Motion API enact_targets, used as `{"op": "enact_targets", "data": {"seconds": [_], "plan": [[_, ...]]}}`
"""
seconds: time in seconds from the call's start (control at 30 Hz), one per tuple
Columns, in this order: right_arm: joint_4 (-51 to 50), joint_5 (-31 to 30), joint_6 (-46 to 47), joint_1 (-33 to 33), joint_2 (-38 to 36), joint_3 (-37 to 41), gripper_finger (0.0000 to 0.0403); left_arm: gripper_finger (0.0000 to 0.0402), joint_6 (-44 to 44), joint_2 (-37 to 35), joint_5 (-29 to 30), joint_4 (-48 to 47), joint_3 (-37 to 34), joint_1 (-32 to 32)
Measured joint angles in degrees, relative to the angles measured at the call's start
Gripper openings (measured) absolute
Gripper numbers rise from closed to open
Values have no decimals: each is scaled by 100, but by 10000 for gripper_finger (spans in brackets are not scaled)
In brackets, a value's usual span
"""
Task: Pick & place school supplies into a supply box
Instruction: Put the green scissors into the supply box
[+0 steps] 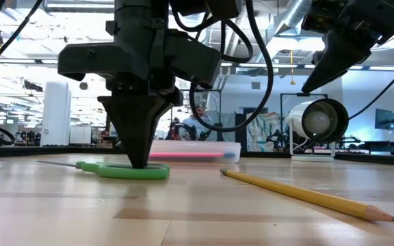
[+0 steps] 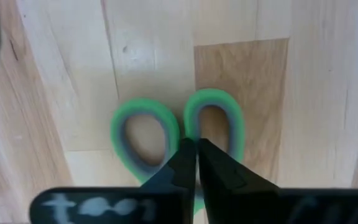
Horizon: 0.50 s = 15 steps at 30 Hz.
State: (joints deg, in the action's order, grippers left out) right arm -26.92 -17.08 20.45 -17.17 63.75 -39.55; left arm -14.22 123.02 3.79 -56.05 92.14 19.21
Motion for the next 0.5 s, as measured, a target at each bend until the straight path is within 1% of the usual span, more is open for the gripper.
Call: {"op": "enact_targets", "data": {"seconds": [0.13,0.23,0.5], "plan": [[0,0,-9,0,0,0,118,16,39,0,55,-2,0,-36],[0,0,-49,0,0,0,118,34,130,0,134,0,0,-42],[0,-8,-52,0,0,0,118,118,181,0,160,-2,-2,-36]]}}
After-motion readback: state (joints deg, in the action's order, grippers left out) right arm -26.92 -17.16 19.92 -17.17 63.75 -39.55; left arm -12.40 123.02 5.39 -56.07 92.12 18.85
